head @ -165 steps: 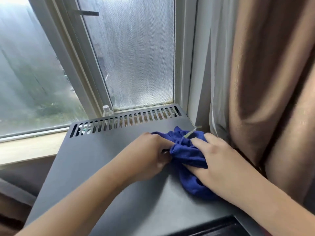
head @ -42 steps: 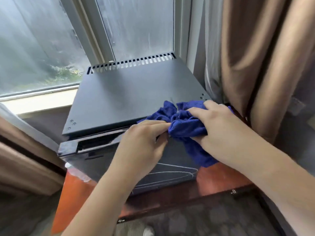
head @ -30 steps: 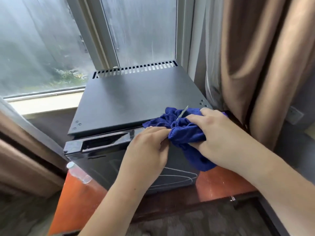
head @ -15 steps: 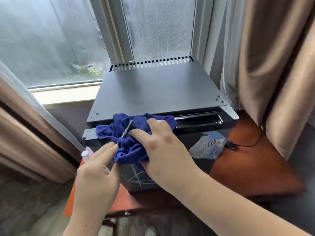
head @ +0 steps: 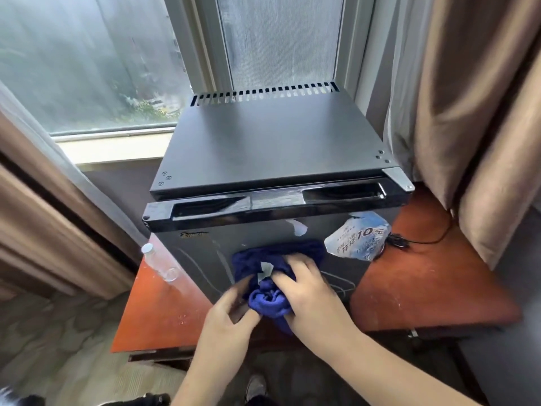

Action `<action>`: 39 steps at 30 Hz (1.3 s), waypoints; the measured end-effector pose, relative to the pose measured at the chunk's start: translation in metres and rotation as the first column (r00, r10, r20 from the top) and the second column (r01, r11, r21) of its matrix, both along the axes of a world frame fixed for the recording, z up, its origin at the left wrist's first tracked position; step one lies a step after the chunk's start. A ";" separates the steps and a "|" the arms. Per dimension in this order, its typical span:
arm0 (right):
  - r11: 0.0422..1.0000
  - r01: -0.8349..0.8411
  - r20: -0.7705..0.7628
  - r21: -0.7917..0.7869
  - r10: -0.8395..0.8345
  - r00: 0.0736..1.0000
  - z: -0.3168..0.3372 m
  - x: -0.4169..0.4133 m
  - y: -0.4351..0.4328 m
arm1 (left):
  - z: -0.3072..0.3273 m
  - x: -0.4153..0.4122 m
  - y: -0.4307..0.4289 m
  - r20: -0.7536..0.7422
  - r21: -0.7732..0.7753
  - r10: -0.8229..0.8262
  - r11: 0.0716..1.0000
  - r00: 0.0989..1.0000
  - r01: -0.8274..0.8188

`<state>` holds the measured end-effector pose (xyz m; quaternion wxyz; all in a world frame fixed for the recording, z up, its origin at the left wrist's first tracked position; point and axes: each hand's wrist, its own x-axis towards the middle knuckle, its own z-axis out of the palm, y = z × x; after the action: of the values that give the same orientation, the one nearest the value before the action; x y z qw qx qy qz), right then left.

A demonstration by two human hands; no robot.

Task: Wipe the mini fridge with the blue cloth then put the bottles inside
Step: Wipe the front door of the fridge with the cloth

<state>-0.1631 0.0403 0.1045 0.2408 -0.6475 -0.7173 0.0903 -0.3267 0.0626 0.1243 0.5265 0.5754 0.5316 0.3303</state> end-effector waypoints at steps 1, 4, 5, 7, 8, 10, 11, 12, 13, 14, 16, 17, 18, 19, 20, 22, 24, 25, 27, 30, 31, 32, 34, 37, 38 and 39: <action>1.000 -0.011 -0.012 0.028 0.012 1.000 0.004 0.001 0.000 | 0.005 0.000 -0.002 0.026 0.008 0.010 1.000 1.000 -0.011; 0.986 -0.018 -0.040 0.165 0.024 0.999 0.024 0.002 0.005 | 0.021 0.000 -0.002 0.111 0.101 0.046 0.993 0.993 -0.057; 0.977 -0.003 -0.062 0.213 0.017 0.998 0.031 0.001 0.008 | 0.027 0.001 -0.001 0.143 0.126 0.053 0.990 0.988 -0.071; 0.966 0.034 -0.108 0.255 -0.006 0.994 0.041 -0.001 0.011 | 0.036 0.003 0.001 0.164 0.143 0.050 0.987 0.985 -0.074; 0.967 0.046 -0.122 0.251 -0.016 0.992 0.041 -0.002 0.011 | 0.035 0.005 0.003 0.146 0.146 0.051 0.987 0.988 -0.073; 0.979 0.073 -0.127 0.193 -0.049 0.991 0.029 -0.002 0.011 | 0.026 0.008 0.007 0.066 0.145 0.065 0.987 0.996 -0.074; 0.987 0.092 -0.142 0.134 -0.073 0.987 0.020 -0.002 0.010 | 0.019 0.009 0.010 0.015 0.131 0.063 0.989 0.998 -0.064; 0.992 0.113 -0.160 0.064 -0.101 0.982 0.010 -0.001 0.010 | 0.011 0.011 0.012 -0.022 0.099 0.052 0.994 0.998 -0.050; 0.991 0.132 -0.163 -0.004 -0.131 0.978 -0.002 0.000 0.010 | 0.003 0.013 0.013 -0.038 0.052 0.039 0.998 0.999 -0.037; 0.987 0.153 -0.151 -0.057 -0.160 0.975 -0.011 -0.001 0.009 | -0.005 0.014 0.013 -0.044 0.010 0.020 1.000 0.999 -0.020; 0.973 0.196 -0.152 -0.123 -0.213 0.965 -0.029 -0.004 0.009 | -0.016 0.015 0.012 -0.047 -0.046 -0.023 0.999 0.999 0.021; 0.966 0.215 -0.187 -0.141 -0.239 0.953 -0.036 -0.008 0.009 | -0.019 0.014 0.012 -0.038 -0.063 -0.032 0.998 0.999 0.029; 0.961 0.234 -0.236 -0.149 -0.264 0.935 -0.040 -0.012 0.009 | -0.019 0.012 0.012 -0.025 -0.066 -0.034 0.997 0.999 0.033; 0.957 0.253 -0.295 -0.145 -0.286 0.912 -0.039 -0.017 0.010 | -0.018 0.007 0.014 -0.013 -0.057 -0.030 0.998 0.999 0.030; 0.955 0.266 -0.360 -0.129 -0.295 0.885 -0.034 -0.021 0.013 | -0.015 0.001 0.016 0.005 -0.033 -0.020 0.999 1.000 0.020; 0.961 0.274 -0.464 -0.037 -0.259 0.847 -0.013 -0.032 0.019 | -0.003 -0.019 0.023 0.040 0.033 -0.003 0.999 0.999 0.002; 0.959 0.265 -0.523 0.097 -0.178 0.833 0.017 -0.048 0.026 | 0.014 -0.038 0.030 0.090 0.133 0.021 0.991 0.996 -0.033; 0.953 0.262 -0.548 0.152 -0.139 0.825 0.030 -0.058 0.030 | 0.020 -0.046 0.034 0.140 0.168 0.021 0.985 0.990 -0.044; 0.944 0.269 -0.585 0.192 -0.110 0.804 0.044 -0.076 0.036 | 0.021 -0.060 0.043 0.203 0.201 0.011 0.978 0.979 -0.052; 0.937 0.334 -0.629 0.100 -0.200 0.751 0.029 -0.096 0.042 | -0.001 -0.074 0.053 0.136 0.194 0.038 0.979 0.990 -0.064; 0.938 0.345 -0.642 0.036 -0.243 0.727 0.019 -0.101 0.043 | -0.011 -0.078 0.056 0.120 0.160 0.055 0.984 0.991 -0.074; 0.935 0.352 -0.642 -0.036 -0.292 0.709 0.008 -0.105 0.045 | -0.021 -0.081 0.058 0.102 0.118 0.071 0.990 0.992 -0.083; 0.915 0.377 -0.616 -0.141 -0.379 0.691 -0.013 -0.114 0.051 | -0.039 -0.085 0.062 0.077 0.016 0.098 0.995 0.992 -0.099; 0.883 0.416 -0.621 -0.215 -0.453 0.639 -0.026 -0.127 0.055 | -0.050 -0.094 0.067 0.059 -0.047 0.108 0.993 0.992 -0.106; 0.878 0.432 -0.634 -0.207 -0.457 0.624 -0.020 -0.131 0.054 | -0.046 -0.097 0.067 0.062 -0.027 0.113 0.993 0.992 -0.111; 0.879 0.441 -0.662 -0.181 -0.440 0.607 -0.010 -0.133 0.054 | -0.040 -0.100 0.068 0.081 0.010 0.125 0.992 0.989 -0.126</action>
<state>-0.2963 0.0941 0.0947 0.5030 -0.7233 -0.3948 0.2606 -0.4265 0.1308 0.0847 0.5213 0.5311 0.5425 0.3897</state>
